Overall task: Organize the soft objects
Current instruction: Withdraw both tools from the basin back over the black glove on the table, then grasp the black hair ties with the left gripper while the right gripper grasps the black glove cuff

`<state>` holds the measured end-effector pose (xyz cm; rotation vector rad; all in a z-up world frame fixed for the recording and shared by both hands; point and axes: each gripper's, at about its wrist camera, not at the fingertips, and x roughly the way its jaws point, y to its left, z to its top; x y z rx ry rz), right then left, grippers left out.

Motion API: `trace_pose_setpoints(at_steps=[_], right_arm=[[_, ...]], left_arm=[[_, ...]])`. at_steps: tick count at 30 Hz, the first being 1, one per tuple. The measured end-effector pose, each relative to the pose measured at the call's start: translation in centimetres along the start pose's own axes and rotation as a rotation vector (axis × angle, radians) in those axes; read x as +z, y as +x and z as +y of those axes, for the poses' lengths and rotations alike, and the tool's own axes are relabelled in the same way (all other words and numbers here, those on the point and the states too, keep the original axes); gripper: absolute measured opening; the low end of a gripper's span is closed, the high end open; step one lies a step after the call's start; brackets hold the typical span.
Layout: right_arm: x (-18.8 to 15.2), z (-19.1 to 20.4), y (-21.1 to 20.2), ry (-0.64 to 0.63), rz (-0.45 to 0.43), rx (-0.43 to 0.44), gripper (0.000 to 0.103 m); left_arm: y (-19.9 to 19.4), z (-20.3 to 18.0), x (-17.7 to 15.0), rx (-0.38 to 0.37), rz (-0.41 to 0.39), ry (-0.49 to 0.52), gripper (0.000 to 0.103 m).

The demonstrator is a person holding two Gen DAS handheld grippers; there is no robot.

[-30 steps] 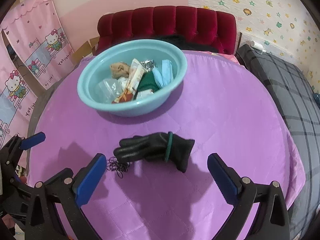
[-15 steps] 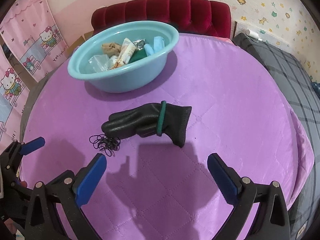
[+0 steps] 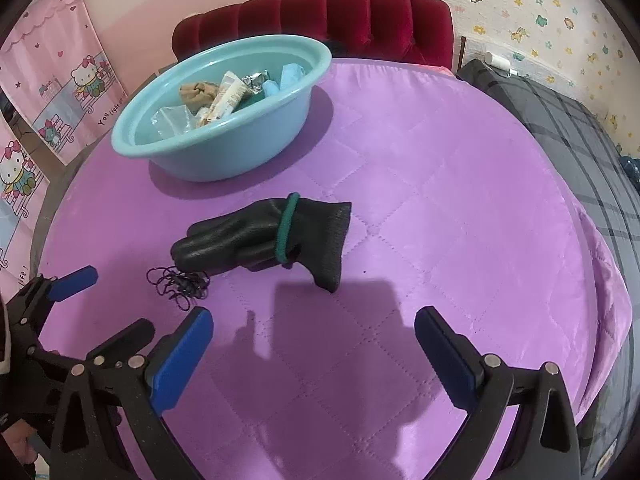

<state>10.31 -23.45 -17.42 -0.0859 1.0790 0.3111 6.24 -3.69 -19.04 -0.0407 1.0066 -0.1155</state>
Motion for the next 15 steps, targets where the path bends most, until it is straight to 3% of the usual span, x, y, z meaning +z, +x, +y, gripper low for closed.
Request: trace_pose_setpoints(at_steps=[11, 14, 15], right_arm=[[-0.1, -1.8, 1.4, 0.011, -0.010, 0.014, 0.103], [-0.2, -2.1, 1.7, 0.007, -0.006, 0.022, 0.103], [-0.2, -2.2, 1.9, 0.006, -0.005, 0.024, 0.103]], left_arm=[[2.9, -1.5, 1.0, -0.017, 0.021, -0.021, 0.103], [3.5, -1.7, 1.1, -0.017, 0.034, -0.030, 0.091], [3.7, -1.8, 1.1, -0.013, 0.039, -0.030, 0.082]])
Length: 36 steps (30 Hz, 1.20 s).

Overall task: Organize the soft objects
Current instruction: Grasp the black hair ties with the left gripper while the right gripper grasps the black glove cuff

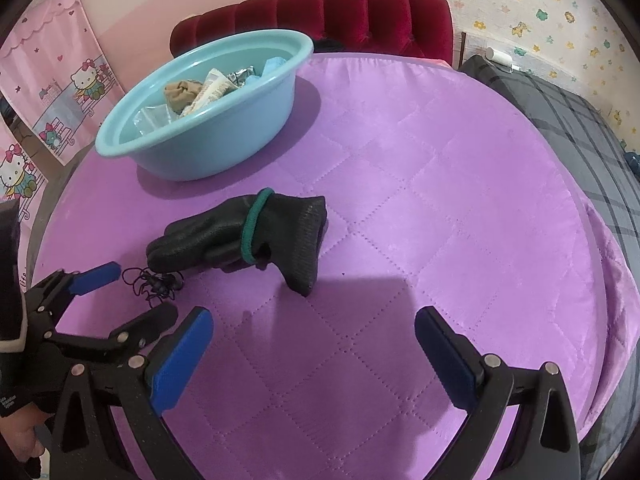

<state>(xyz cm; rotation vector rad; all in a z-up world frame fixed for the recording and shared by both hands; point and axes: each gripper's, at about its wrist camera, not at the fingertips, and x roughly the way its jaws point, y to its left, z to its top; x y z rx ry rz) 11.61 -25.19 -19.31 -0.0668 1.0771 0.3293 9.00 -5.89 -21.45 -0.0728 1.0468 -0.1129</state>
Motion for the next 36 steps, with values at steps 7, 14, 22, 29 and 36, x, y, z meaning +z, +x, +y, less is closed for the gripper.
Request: trace_pose_setpoints(at_steps=[7, 14, 22, 29, 36], right_arm=[[0.1, -0.6, 0.3, -0.007, -0.004, 0.020, 0.103], [0.8, -0.3, 0.1, -0.018, 0.008, 0.039, 0.103], [2.1, 0.9, 0.6, -0.048, 0.023, 0.061, 0.103], [3.3, 2.5, 1.4, -0.063, 0.043, 0.080, 0.103], [4.6, 4.1, 2.7, -0.087, 0.060, 0.081, 0.103]], left_arm=[[0.7, -0.1, 0.3, -0.037, 0.041, -0.029, 0.041], [-0.5, 0.4, 0.0, -0.063, 0.053, -0.059, 0.034], [-2.0, 1.2, -0.6, -0.052, 0.048, -0.071, 0.030], [-3.5, 2.4, -0.8, -0.050, 0.028, -0.093, 0.029], [-4.4, 3.7, -1.3, -0.035, 0.028, -0.110, 0.028]])
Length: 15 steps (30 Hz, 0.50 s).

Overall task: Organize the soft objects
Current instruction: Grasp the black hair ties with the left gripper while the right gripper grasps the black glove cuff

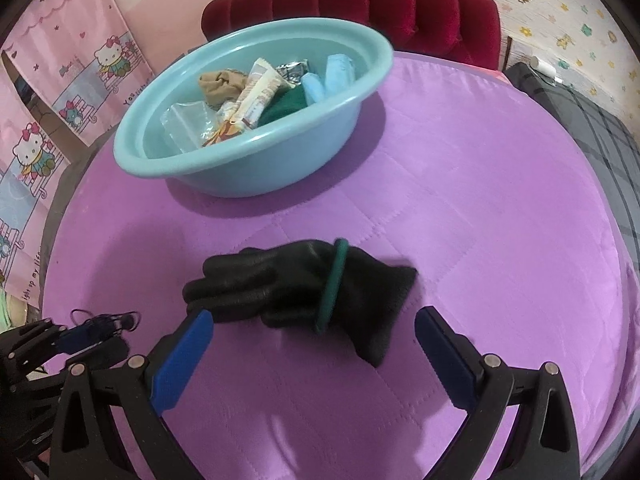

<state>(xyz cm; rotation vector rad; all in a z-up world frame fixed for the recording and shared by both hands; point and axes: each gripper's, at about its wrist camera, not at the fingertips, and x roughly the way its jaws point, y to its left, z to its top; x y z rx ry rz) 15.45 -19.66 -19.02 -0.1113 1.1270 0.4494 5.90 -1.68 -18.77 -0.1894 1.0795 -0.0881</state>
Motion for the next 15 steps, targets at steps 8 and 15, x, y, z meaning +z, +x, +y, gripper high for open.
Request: trace_pose_setpoints(at_steps=[8, 15], right_arm=[[1.2, 0.7, 2.7, -0.033, 0.071, -0.028, 0.103], [1.6, 1.0, 3.8, -0.035, 0.116, -0.052, 0.049]], left_arm=[[-1.5, 1.6, -0.3, 0.016, -0.001, 0.005, 0.028], [-2.1, 2.7, -0.6, 0.016, 0.003, -0.008, 0.028]])
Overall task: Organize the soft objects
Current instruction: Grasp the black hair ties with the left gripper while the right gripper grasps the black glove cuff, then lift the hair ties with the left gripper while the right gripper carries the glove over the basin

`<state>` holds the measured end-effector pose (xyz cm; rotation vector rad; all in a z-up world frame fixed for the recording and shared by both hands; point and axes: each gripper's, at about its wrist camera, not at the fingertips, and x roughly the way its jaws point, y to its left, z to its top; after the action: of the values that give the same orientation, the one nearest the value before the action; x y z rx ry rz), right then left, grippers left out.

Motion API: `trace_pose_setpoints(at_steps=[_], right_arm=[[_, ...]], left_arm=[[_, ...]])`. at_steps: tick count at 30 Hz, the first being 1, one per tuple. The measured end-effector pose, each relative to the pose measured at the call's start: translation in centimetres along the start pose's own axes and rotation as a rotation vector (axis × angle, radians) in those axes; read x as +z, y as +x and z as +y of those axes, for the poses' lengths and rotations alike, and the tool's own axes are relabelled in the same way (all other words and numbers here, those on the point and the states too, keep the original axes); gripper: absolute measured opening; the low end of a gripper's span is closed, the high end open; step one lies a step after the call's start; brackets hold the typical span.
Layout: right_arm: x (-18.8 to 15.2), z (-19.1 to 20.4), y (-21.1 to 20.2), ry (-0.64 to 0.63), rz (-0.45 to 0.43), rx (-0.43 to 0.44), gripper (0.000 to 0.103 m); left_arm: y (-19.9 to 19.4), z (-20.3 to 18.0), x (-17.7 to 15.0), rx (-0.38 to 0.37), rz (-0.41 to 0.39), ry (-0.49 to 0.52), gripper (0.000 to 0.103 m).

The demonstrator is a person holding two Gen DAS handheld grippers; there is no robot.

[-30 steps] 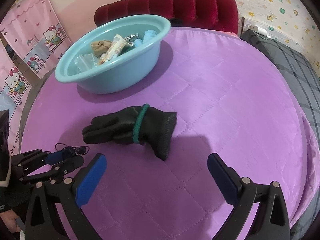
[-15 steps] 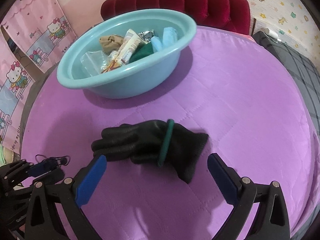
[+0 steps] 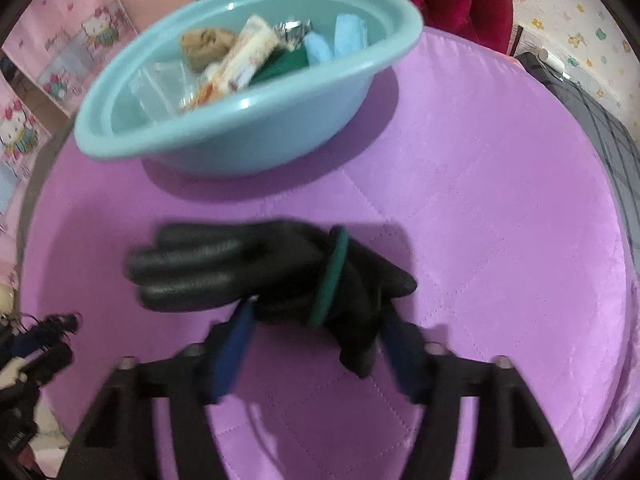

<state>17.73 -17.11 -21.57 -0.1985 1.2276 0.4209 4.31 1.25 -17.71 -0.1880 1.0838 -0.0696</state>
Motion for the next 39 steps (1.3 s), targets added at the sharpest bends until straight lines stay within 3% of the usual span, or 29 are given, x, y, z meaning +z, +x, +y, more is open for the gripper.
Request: trace_pose_setpoints(at_steps=[1, 4, 13, 30, 39], right_arm=[[0.1, 0.3, 0.2, -0.013, 0.012, -0.016, 0.035], [-0.2, 0.8, -0.1, -0.028, 0.010, -0.020, 0.019], [-1.6, 0.9, -3.3, 0.035, -0.024, 0.043, 0.018], [-4.5, 2.5, -9.2, 0.059, -0.090, 0.046, 0.018], [-3.8, 3.2, -11.3, 0.055, -0.119, 0.052, 0.019]], left_arm=[[0.2, -0.1, 0.2, -0.001, -0.001, 0.001, 0.028], [0.1, -0.2, 0.3, -0.006, -0.004, 0.008, 0.028], [-1.1, 0.1, 0.0, -0.027, -0.028, 0.022, 0.028], [-5.0, -0.4, 1.1, -0.046, -0.100, 0.083, 0.029], [-6.6, -0.9, 2.1, -0.042, -0.137, 0.101, 0.029]])
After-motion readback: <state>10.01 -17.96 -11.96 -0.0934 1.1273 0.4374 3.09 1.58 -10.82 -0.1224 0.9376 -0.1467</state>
